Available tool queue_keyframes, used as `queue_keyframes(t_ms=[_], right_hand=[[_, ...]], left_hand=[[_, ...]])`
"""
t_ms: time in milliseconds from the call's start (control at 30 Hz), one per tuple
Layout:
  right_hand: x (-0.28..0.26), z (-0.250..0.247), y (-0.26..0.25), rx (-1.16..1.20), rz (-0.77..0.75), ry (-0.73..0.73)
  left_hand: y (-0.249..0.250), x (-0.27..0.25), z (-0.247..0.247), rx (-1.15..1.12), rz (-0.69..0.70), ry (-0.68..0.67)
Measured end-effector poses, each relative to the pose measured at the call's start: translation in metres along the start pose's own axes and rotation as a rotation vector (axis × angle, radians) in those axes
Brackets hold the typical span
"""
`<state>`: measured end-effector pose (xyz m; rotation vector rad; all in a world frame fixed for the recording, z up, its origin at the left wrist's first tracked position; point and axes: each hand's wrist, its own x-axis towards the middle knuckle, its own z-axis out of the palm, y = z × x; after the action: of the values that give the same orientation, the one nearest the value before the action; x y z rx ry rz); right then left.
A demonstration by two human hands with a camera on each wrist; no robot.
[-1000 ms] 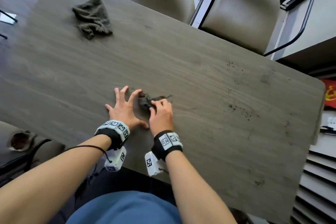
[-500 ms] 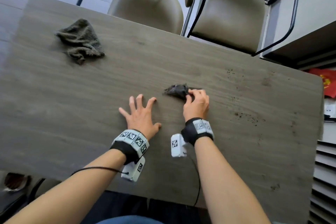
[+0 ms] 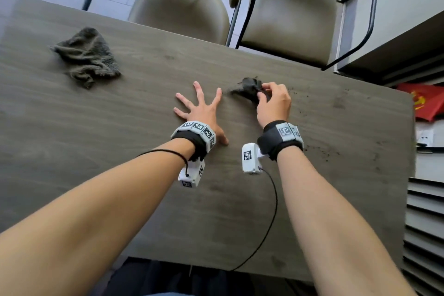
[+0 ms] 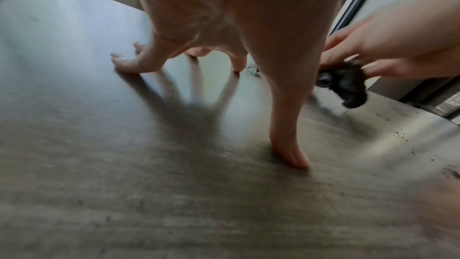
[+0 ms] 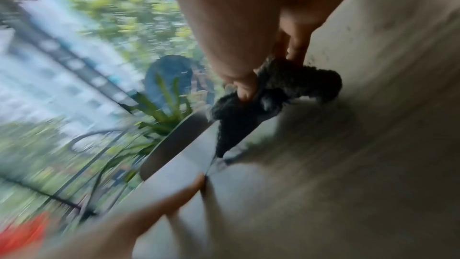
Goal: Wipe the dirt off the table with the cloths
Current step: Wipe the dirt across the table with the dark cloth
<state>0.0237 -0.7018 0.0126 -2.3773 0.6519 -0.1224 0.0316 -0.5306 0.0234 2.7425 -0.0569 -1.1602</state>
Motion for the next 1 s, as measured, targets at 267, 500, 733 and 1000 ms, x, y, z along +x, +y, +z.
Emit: queue_keyframes(t_ms=[267,500,733,1000], right_hand=[[-0.115,-0.007,0.032,-0.094,-0.194,-0.157],[-0.083,0.003,0.03,-0.064,-0.148,-0.171],[0.042,0.02,0.004,-0.089,-0.115,-0.117],[0.119,0.019,-0.019,-0.216,-0.135,-0.276]], left_hand=[[0.002,0.003,0.0,-0.033,-0.011,0.002],[0.002,0.006,-0.003,-0.042,-0.022,-0.033],[0.003,0.008,-0.001,-0.026,-0.027,-0.018],[0.004,0.008,-0.004,-0.027,-0.029,-0.035]])
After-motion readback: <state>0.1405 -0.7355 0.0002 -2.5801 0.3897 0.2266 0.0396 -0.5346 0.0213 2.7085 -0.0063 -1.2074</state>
